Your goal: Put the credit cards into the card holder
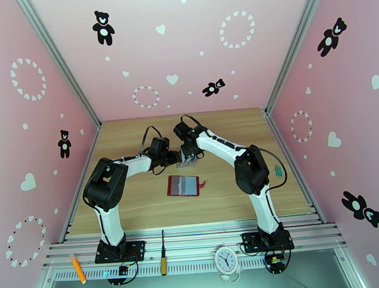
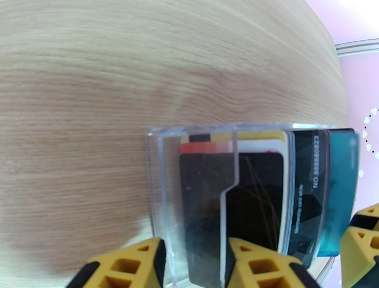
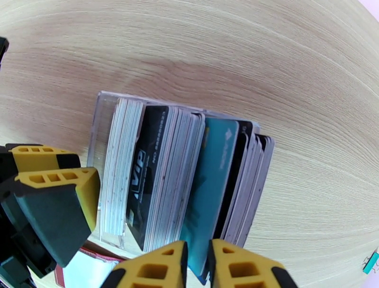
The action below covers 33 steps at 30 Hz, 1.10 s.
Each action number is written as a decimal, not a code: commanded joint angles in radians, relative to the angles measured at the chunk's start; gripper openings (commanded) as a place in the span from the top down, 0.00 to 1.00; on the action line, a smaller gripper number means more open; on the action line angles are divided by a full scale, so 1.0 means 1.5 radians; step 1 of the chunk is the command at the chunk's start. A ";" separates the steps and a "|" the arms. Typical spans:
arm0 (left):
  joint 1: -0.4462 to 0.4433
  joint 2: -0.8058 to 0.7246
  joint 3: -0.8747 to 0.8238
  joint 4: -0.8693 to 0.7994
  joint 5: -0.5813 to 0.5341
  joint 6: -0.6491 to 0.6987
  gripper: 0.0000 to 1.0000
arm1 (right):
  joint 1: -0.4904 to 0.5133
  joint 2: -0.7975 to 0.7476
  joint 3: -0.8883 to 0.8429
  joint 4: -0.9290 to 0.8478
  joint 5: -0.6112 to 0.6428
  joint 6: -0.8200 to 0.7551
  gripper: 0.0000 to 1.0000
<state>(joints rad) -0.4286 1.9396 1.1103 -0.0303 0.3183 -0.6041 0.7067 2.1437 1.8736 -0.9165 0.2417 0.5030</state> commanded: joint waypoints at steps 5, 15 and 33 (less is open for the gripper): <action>0.004 0.020 -0.002 -0.063 -0.010 0.007 0.60 | 0.006 -0.038 -0.017 -0.004 0.005 0.013 0.80; 0.004 0.023 -0.002 -0.061 -0.006 0.006 0.60 | -0.005 -0.033 0.013 -0.019 0.061 -0.007 0.67; 0.004 0.027 0.000 -0.061 -0.006 0.006 0.60 | -0.039 0.022 0.027 -0.012 0.001 -0.019 0.53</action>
<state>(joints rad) -0.4278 1.9423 1.1156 -0.0376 0.3199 -0.6041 0.6502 2.1403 1.8885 -0.9310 0.2806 0.4816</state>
